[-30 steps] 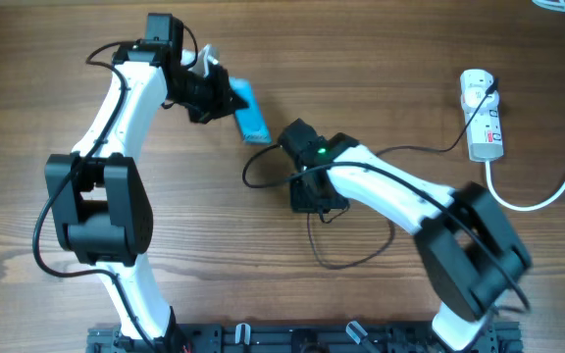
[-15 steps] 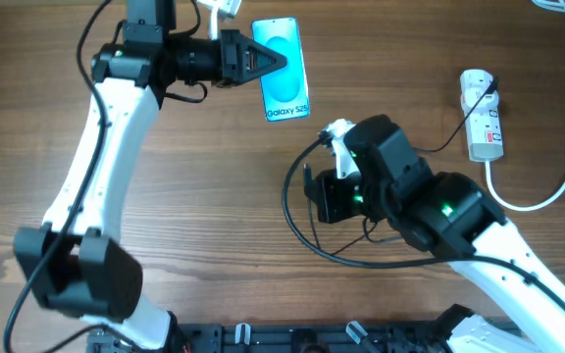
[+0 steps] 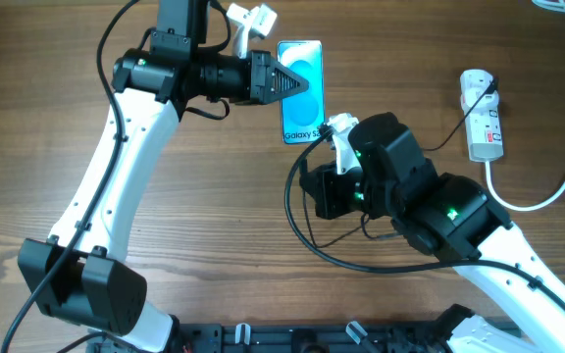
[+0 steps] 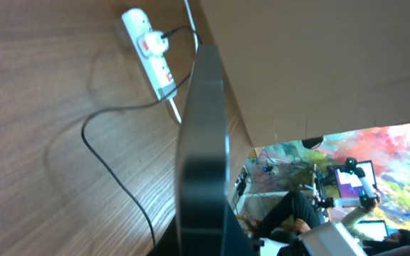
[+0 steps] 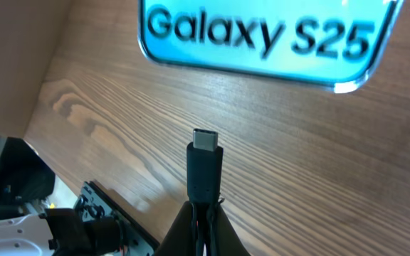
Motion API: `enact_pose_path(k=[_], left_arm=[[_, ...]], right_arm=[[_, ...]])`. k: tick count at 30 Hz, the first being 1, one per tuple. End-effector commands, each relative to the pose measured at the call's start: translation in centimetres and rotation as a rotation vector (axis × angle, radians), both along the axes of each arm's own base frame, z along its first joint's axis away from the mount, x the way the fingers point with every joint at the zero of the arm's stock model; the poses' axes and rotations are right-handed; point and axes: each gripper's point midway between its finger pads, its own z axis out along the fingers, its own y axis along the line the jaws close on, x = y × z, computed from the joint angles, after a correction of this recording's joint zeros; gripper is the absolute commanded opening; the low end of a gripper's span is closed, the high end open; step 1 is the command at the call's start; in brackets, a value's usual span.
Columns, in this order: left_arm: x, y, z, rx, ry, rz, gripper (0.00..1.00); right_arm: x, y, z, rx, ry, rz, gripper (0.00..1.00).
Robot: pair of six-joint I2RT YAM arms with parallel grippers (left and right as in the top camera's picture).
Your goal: Plug charger to phone and switch on socket
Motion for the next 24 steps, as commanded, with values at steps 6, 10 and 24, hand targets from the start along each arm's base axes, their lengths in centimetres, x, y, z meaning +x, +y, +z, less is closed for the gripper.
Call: enact_pose_path(k=[6,10,24], left_arm=[[-1.1,-0.1,0.7,-0.009,-0.005,-0.027,0.04],[-1.6,-0.3,1.2,-0.040,-0.020,-0.064,0.04],[-2.0,-0.3,1.2,-0.041,-0.040,-0.092,0.04]], right_arm=[[0.5,-0.2,0.4,-0.003,-0.017,-0.032,0.04],[0.3,0.2,-0.6,-0.013,0.024,-0.017,0.04],[1.1,0.0,-0.4,-0.014,0.005,-0.054,0.04]])
